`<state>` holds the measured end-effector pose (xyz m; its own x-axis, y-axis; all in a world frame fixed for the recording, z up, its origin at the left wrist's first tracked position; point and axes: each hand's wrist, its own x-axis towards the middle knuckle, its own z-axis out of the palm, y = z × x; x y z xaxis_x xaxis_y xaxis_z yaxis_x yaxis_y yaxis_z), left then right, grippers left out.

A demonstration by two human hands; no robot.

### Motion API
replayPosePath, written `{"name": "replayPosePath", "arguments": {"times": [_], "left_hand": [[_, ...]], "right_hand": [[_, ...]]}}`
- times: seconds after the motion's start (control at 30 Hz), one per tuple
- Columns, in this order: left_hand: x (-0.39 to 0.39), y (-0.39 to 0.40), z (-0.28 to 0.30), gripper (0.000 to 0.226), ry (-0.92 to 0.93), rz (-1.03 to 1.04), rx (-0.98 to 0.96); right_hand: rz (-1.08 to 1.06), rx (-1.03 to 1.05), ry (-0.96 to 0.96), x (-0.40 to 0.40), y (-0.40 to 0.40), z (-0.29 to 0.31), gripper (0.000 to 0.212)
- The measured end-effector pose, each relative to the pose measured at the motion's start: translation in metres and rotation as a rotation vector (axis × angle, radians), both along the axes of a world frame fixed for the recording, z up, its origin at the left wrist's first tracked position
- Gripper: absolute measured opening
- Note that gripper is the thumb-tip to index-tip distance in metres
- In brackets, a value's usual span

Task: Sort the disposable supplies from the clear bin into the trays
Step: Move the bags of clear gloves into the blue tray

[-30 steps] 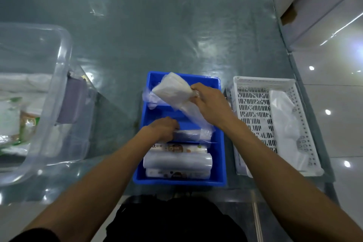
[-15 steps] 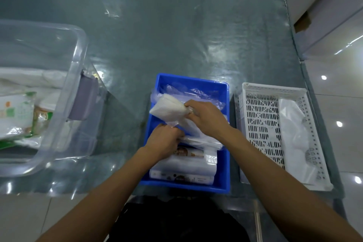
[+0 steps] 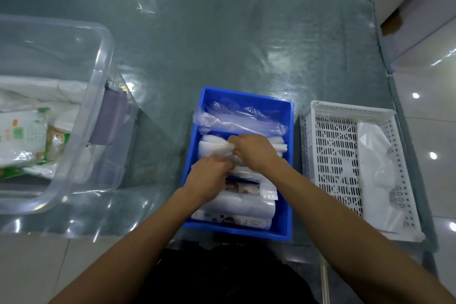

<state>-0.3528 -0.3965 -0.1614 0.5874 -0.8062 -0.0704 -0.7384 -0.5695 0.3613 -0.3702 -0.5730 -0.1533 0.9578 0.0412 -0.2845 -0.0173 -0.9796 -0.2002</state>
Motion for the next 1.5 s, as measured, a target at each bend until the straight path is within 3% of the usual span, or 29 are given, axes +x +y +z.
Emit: {"name": "replayPosePath", "arguments": {"times": [0.3, 0.6, 0.77, 0.9, 1.0, 1.13, 1.3, 1.5], "left_hand": [[0.016, -0.008, -0.008, 0.025, -0.009, 0.012, 0.049], [0.023, -0.009, -0.019, 0.013, -0.016, -0.065, 0.087], [0.024, -0.012, -0.018, 0.01, 0.066, -0.048, 0.143], [0.024, -0.009, -0.012, 0.039, 0.197, 0.04, 0.147], [0.025, -0.004, -0.012, 0.038, 0.246, 0.074, 0.088], [0.024, 0.002, -0.01, 0.025, 0.127, 0.029, 0.084], [0.019, 0.006, -0.01, 0.031, 0.002, -0.02, 0.222], [0.008, 0.01, -0.001, 0.031, -0.05, 0.056, 0.209]], "right_hand": [[-0.063, 0.169, -0.189, -0.028, -0.009, 0.001, 0.038], [-0.088, 0.091, -0.341, -0.081, -0.009, -0.011, 0.029], [-0.087, 0.101, -0.177, -0.087, -0.011, -0.016, 0.032], [-0.164, 0.105, -0.025, -0.084, -0.015, -0.017, 0.042], [-0.169, 0.074, 0.043, -0.078, -0.014, -0.017, 0.037], [-0.191, 0.054, 0.079, -0.076, -0.014, -0.022, 0.026], [-0.163, 0.098, 0.049, -0.082, -0.015, -0.017, 0.034], [-0.151, 0.141, 0.023, -0.086, -0.023, -0.004, 0.038]]}}
